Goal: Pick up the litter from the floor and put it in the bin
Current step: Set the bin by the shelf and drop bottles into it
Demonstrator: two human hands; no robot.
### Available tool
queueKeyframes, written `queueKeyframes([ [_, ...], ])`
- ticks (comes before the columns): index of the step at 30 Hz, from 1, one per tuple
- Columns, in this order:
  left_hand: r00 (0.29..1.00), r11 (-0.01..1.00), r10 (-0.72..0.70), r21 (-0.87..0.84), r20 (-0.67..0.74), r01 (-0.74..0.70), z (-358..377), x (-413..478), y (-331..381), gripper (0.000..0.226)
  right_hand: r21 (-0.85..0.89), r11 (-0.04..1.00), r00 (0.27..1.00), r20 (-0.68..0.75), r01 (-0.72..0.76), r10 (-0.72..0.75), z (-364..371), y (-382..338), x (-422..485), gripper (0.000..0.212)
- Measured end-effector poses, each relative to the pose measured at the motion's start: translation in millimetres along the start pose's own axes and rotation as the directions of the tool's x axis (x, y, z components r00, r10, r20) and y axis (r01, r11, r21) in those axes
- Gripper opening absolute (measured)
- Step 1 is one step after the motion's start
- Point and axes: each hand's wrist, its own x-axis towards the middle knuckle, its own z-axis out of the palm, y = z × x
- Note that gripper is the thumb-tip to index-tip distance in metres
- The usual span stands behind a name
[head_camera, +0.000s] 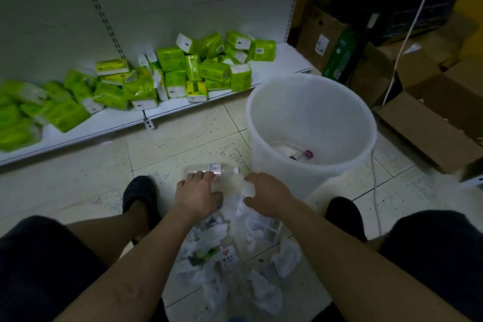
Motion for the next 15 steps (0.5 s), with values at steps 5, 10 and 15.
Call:
queueKeyframes([
  [5, 0.991, 0.999, -0.050, 0.020, 0.125, 0.048, 40, 14, -27, 0.063, 0.048, 0.990, 0.984, 0.125, -0.132, 0.125, 67, 18, 14, 0.042],
  [10, 0.971, 0.993, -0.108, 0.077, 0.212, 0.093, 80, 57, -52, 0.068, -0.003, 0.965, 0.960, 0.103, -0.262, 0.261, 107, 45, 55, 0.034],
  [15, 0.993, 0.999, -0.038, -0.005, 0.109, 0.039, 118, 115, -64, 0.069, 0.007, 0.957, 0.953, 0.093, -0.291, 0.289, 141, 71, 106, 0.055],
])
